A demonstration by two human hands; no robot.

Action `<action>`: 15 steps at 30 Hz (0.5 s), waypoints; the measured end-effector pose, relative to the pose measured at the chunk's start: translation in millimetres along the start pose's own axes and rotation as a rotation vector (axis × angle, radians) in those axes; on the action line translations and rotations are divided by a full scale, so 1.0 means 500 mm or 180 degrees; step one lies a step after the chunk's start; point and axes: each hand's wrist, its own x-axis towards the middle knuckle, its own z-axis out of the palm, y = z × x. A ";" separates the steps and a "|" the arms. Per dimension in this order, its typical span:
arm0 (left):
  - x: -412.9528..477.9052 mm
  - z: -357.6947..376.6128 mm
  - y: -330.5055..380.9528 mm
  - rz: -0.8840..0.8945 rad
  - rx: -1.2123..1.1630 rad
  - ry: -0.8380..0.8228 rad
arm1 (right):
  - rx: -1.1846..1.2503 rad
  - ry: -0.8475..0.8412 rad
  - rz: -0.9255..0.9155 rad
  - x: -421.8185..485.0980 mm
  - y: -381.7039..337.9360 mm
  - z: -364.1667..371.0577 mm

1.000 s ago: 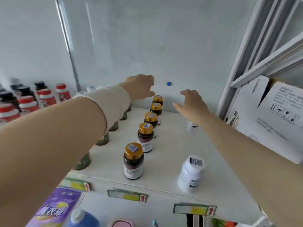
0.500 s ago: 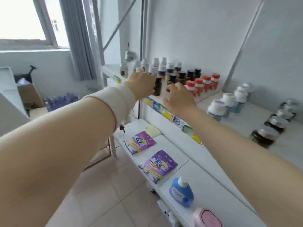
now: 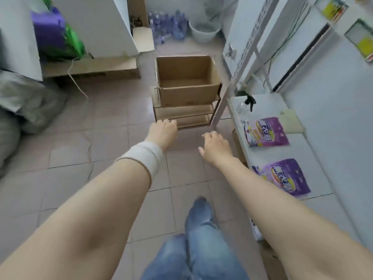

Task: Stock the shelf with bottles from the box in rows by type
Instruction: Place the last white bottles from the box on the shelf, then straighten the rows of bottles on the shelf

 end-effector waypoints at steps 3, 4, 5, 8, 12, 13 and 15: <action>0.056 0.077 -0.036 -0.0205 -0.0165 -0.0385 | -0.0108 -0.0320 -0.0159 0.079 -0.006 0.063; 0.079 0.098 -0.042 -0.0252 -0.0179 -0.0497 | -0.0133 -0.0413 -0.0193 0.107 -0.004 0.078; 0.102 0.119 -0.046 -0.0286 -0.0183 -0.0608 | -0.0150 -0.0511 -0.0221 0.133 0.001 0.089; 0.171 0.157 -0.049 -0.0386 -0.0249 -0.0961 | -0.0143 -0.0796 -0.0282 0.207 0.029 0.102; 0.271 0.161 -0.053 -0.0353 -0.0222 -0.1215 | -0.0172 -0.1138 -0.0335 0.296 0.070 0.092; 0.301 0.157 -0.058 -0.0342 -0.0244 -0.1236 | -0.0178 -0.1209 -0.0332 0.325 0.075 0.087; 0.363 0.143 -0.074 -0.0338 -0.0301 -0.1243 | -0.0200 -0.1321 -0.0298 0.387 0.077 0.075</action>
